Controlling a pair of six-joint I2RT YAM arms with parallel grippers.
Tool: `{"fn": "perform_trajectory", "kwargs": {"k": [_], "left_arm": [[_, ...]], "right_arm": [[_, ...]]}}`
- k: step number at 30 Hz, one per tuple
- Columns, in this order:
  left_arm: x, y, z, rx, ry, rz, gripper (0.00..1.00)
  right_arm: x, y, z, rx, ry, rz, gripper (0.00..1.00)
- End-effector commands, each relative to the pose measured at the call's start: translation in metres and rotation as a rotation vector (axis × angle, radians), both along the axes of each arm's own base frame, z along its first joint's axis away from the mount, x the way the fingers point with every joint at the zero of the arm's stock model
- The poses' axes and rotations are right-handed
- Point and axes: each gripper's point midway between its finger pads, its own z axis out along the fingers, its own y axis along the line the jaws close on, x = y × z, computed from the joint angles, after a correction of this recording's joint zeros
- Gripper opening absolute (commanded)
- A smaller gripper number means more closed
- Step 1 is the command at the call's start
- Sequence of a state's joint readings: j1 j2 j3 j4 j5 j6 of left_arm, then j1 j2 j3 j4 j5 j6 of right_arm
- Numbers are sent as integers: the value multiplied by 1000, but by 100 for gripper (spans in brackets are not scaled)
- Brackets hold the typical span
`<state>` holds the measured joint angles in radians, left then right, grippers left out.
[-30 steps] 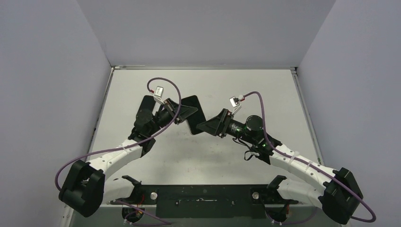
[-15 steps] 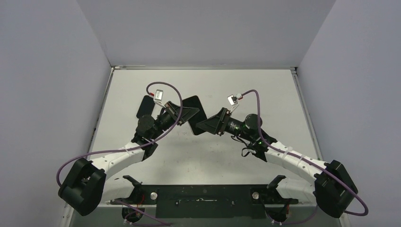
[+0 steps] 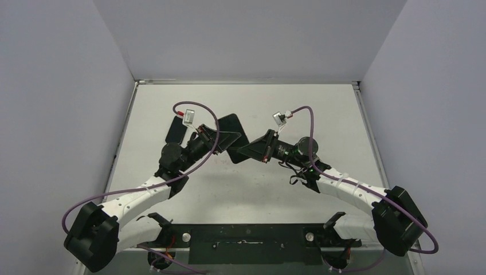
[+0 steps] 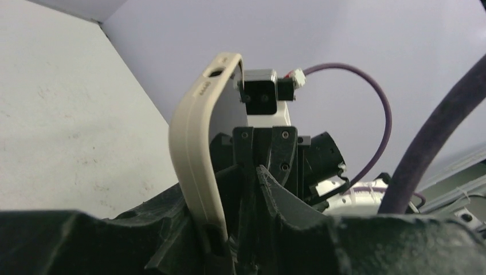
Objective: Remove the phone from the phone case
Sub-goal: Remove the phone case from the phone.
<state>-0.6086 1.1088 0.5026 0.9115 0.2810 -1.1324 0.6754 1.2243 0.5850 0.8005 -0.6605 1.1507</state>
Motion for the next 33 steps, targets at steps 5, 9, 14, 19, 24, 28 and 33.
{"fn": "perform_trajectory", "kwargs": {"k": [5,9,14,19,24,28,33], "left_arm": [[-33,12,1,96,-127,-161,42],[-26,32,-2,136,-131,-92,56],[-26,40,-12,209,-138,-49,70],[-24,40,-28,246,-98,-47,76],[-19,36,-42,259,-47,-67,76],[-17,33,-45,259,-34,-84,76],[-16,32,-55,265,-3,-93,74]], "right_arm": [[28,-10,33,65,-67,-141,0],[33,-15,38,80,-29,-173,0],[34,-14,49,102,-25,-171,0],[34,-14,62,125,-36,-171,0],[32,-13,68,143,-39,-163,0],[29,-10,71,155,-45,-154,0],[27,-9,75,165,-53,-155,0]]}}
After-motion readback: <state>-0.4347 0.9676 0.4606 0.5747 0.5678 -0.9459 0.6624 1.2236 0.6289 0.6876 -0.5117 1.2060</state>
